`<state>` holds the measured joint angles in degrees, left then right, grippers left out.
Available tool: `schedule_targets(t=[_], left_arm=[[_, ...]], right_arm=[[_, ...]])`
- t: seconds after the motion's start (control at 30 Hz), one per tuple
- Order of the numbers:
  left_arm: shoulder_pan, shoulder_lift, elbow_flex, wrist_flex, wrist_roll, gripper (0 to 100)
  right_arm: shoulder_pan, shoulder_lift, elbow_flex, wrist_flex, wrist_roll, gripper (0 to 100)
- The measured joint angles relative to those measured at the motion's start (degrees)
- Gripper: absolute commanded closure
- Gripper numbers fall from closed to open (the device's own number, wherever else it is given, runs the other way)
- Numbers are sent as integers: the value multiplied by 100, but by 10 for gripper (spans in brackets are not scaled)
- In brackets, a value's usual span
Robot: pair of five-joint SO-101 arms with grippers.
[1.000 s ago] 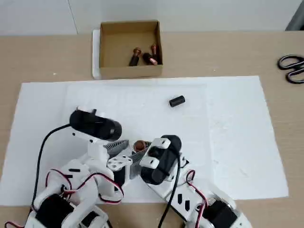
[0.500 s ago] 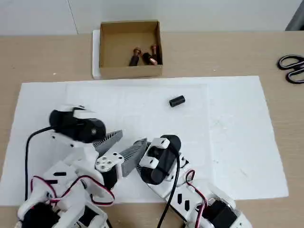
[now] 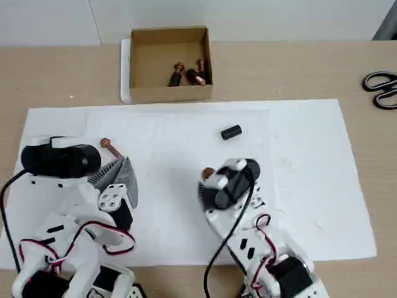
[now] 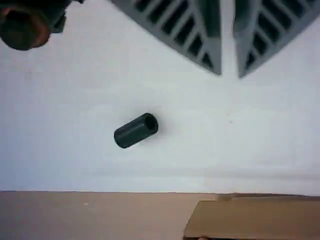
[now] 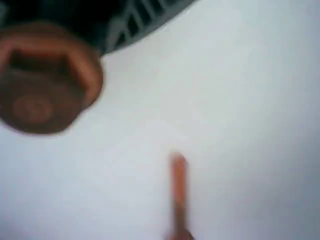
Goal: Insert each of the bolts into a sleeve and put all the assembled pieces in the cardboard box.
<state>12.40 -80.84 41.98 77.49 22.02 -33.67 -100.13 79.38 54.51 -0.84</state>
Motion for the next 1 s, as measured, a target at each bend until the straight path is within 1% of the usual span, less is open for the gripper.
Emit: schedule_targets(t=[0.17, 0.33, 0.43, 0.53, 0.7, 0.8, 1.0], left_arm=[[-615, 800, -211, 123, 149, 994], [-422, 1873, -1064, 308, 211, 994], [-387, 2681, -1697, 686, 211, 994], [-387, 3534, -2277, 1187, 273, 994], [-536, 4642, -3226, 1811, 738, 994], [-712, 5090, -3490, 1846, 791, 994], [-809, 5574, -3534, 1881, 809, 994]], right_arm=[[598, 774, -651, 440, -440, 995], [1002, 1925, -1609, 457, -800, 995], [1196, 2716, -2215, 651, -1029, 995], [1266, 3481, -2787, 1099, -1222, 995], [1371, 4659, -3710, 1503, -1257, 995], [1363, 5389, -4229, 1503, -1248, 995], [1398, 7112, -5547, 1503, -730, 995]])
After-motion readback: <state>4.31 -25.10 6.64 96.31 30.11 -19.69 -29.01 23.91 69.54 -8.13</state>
